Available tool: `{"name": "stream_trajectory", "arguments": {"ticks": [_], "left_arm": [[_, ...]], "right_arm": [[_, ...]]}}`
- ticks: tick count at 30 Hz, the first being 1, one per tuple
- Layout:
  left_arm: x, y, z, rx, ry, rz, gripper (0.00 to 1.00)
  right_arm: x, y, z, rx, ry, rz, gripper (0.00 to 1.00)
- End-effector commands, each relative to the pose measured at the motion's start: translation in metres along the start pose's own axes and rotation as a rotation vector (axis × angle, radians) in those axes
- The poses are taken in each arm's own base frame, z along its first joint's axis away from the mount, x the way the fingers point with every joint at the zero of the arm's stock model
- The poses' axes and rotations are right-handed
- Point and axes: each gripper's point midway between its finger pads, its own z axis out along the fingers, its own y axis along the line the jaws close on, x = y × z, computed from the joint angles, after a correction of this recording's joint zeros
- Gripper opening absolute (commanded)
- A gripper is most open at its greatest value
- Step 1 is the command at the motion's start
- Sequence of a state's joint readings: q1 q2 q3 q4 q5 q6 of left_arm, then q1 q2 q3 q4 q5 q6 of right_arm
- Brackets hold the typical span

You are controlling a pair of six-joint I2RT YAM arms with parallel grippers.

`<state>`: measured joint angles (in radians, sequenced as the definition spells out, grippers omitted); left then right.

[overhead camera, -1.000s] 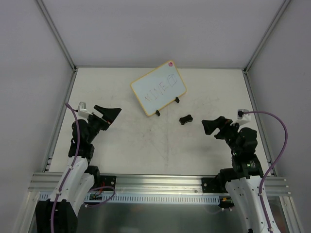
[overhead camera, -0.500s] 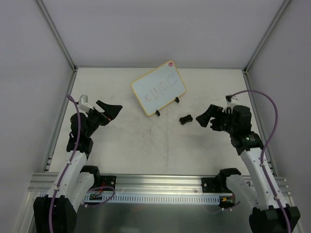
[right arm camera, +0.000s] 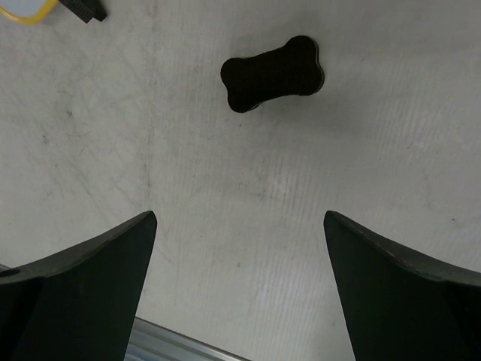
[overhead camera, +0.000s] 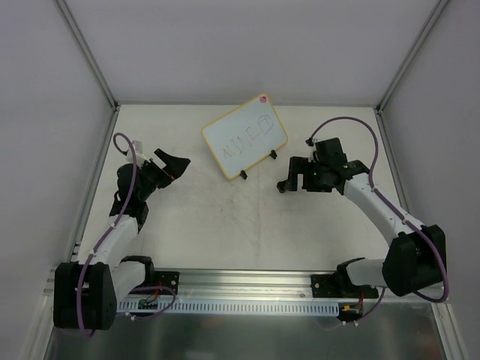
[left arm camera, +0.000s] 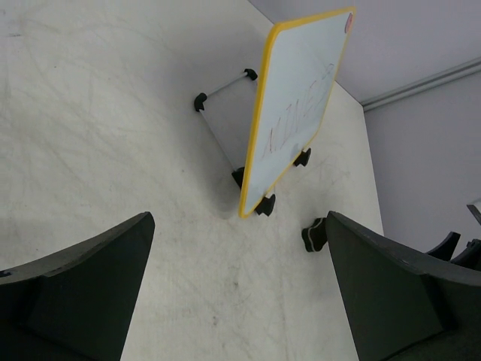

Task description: Erase the whiteboard

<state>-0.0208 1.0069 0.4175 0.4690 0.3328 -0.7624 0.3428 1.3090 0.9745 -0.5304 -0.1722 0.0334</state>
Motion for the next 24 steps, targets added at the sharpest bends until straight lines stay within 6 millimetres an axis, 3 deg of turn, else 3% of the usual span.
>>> {"name": "stream_trajectory", "arguments": {"ticks": [1,7,15,21,23,24], "left_arm": [[-0.034,-0.028,0.009,0.092,-0.118,0.068,0.99],[-0.049,-0.036,0.019,0.100,-0.144,0.051,0.99],[-0.050,-0.038,0.018,0.105,-0.150,0.038,0.99],[-0.048,-0.033,0.014,0.091,-0.163,0.045,0.99],[-0.048,-0.031,0.013,0.086,-0.170,0.054,0.99],[-0.049,-0.033,0.012,0.089,-0.175,0.062,0.99]], "right_arm": [[-0.012,-0.014,0.004,0.120,0.008,-0.112,0.99],[-0.022,-0.004,0.014,0.160,-0.026,0.136,0.99],[-0.030,-0.024,0.022,0.305,-0.265,0.573,0.99],[-0.025,-0.027,0.045,0.380,-0.220,0.801,0.99],[-0.015,-0.033,0.055,0.452,-0.167,0.825,0.99],[-0.031,-0.028,0.053,0.456,-0.184,0.850,0.99]]}}
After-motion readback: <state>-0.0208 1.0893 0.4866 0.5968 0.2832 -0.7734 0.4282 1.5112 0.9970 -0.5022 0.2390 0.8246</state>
